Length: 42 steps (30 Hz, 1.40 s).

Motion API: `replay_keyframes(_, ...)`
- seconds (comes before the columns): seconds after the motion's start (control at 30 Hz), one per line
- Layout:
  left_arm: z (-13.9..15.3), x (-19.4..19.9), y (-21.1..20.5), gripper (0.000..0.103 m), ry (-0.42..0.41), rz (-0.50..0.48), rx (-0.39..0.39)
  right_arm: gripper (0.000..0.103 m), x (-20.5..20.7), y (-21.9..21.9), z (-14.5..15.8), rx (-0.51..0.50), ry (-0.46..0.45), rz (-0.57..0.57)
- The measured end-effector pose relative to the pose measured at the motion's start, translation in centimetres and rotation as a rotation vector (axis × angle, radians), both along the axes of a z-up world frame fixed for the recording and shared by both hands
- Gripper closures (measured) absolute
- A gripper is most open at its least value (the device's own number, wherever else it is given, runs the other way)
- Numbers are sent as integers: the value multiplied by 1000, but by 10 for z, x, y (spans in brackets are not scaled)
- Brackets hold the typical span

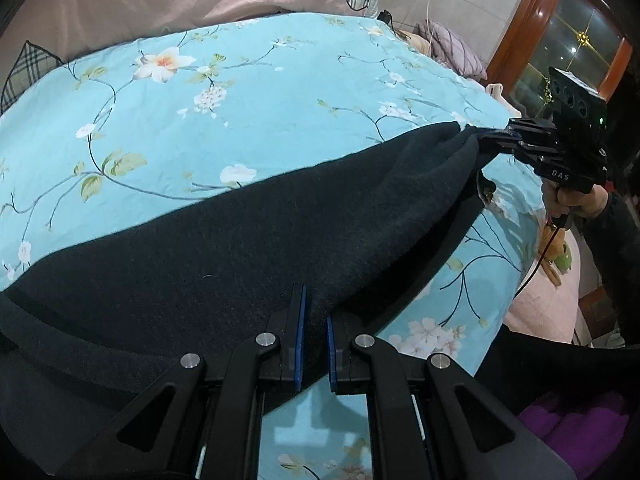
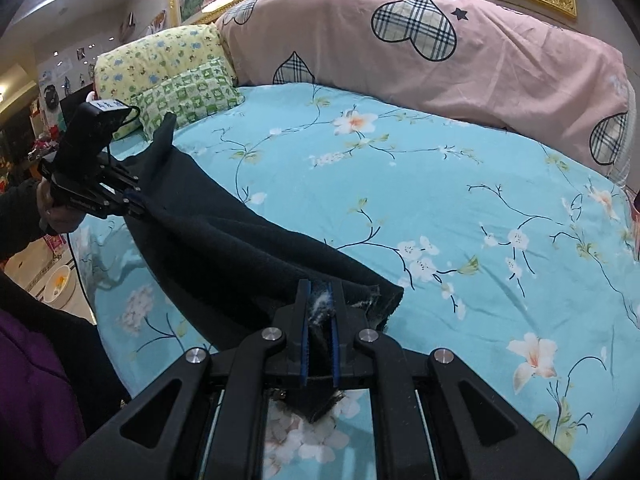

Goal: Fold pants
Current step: 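Lift the waistband with both grippers and carry it toward the leg cuffs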

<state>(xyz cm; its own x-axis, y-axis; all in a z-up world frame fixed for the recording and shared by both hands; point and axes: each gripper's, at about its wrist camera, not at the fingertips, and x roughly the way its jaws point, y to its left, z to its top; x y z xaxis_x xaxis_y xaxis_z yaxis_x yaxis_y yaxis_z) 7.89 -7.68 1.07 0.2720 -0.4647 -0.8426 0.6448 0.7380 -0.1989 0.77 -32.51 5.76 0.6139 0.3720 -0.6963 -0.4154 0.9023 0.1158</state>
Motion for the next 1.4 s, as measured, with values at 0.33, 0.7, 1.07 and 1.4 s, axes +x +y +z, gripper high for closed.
replay_keyframes(0.33,-29,-13,-4,74,58,23,26,62,-10,10,-29,-74,154,0)
replay_keyframes(0.7,-26,-24,30,65,96,128,-118,39,-29,28,19,73,28,-109)
replay_keyframes(1.07,-7,-18,106,51,71,300,-198,39,9,122,-2,142,92,44)
replay_keyframes(1.4,9,16,207,50,67,554,-246,39,49,176,-14,222,158,127)
